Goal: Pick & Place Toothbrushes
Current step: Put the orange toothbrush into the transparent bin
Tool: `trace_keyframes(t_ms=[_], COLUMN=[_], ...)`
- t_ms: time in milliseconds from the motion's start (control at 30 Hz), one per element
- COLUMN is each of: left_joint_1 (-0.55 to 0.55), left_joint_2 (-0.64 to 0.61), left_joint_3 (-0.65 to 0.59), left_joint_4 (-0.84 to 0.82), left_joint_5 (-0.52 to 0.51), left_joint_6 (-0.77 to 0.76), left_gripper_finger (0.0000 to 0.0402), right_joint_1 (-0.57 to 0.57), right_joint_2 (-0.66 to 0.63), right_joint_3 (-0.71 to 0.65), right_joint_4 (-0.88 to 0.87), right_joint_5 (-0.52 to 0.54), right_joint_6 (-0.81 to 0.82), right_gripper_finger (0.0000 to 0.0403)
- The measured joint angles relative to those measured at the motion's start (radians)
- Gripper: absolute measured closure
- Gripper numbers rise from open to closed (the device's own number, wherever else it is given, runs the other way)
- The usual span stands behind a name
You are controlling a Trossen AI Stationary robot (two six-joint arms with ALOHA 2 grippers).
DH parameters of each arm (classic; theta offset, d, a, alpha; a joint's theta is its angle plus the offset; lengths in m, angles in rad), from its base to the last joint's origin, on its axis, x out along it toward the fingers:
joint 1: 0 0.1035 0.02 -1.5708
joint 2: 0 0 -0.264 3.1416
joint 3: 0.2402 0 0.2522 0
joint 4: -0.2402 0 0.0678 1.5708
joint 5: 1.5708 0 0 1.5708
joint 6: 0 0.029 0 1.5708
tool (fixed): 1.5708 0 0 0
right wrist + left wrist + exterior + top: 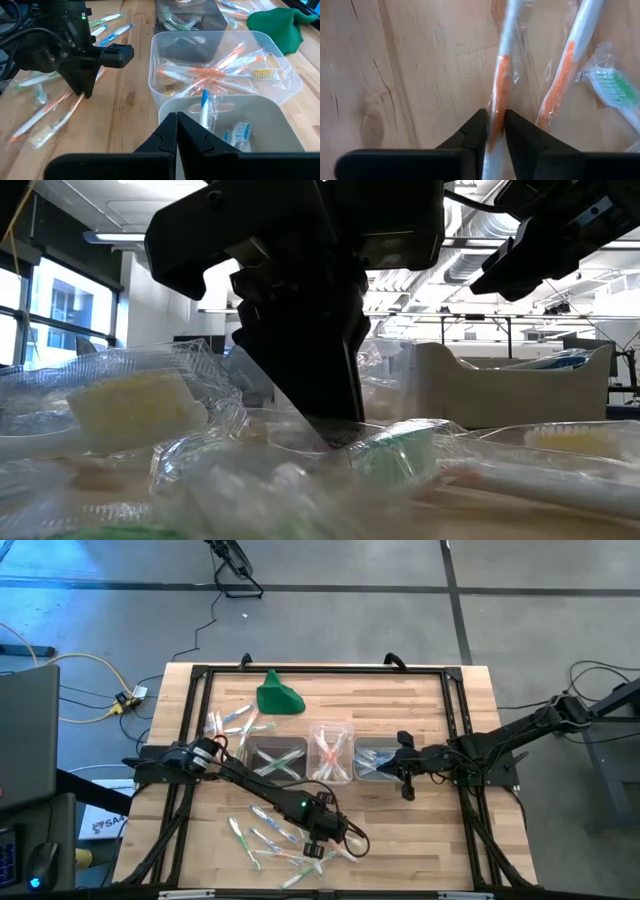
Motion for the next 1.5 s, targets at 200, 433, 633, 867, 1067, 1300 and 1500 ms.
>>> trace_keyframes(t_ms=[200, 433, 633, 867, 1067, 1300, 1500], left_joint_1=[0.0, 0.0, 0.0, -0.001, 0.0, 0.0, -0.001], left_joint_2=[0.0, 0.0, -0.012, -0.056, -0.103, -0.144, -0.17], left_joint_3=[0.0, 0.0, -0.001, -0.003, -0.001, 0.01, 0.058], left_joint_4=[0.002, 0.002, -0.005, -0.052, -0.099, -0.102, -0.146], left_joint_5=[0.0, 0.001, 0.003, -0.011, -0.069, -0.087, -0.102], left_joint_6=[0.0, 0.0, -0.003, -0.019, -0.032, -0.057, -0.057], left_gripper_finger=[0.0374, 0.0376, 0.0375, 0.0374, 0.0374, 0.0374, 0.0374], right_joint_1=[0.0, 0.0, 0.0, 0.0, 0.0, 0.0, 0.0], right_joint_2=[0.0, 0.0, 0.0, 0.0, 0.0, 0.0, 0.0], right_joint_3=[0.0, 0.0, 0.0, 0.0, 0.0, 0.0, 0.0], right_joint_4=[0.0, 0.0, 0.0, -0.002, -0.006, -0.009, -0.009], right_joint_5=[0.0, -0.006, -0.006, -0.006, -0.007, -0.007, -0.007], right_joint_6=[0.0, 0.0, 0.0, 0.0, 0.0, 0.0, 0.0], right_gripper_finger=[0.0401, 0.0401, 0.0401, 0.0401, 0.0401, 0.0401, 0.0401])
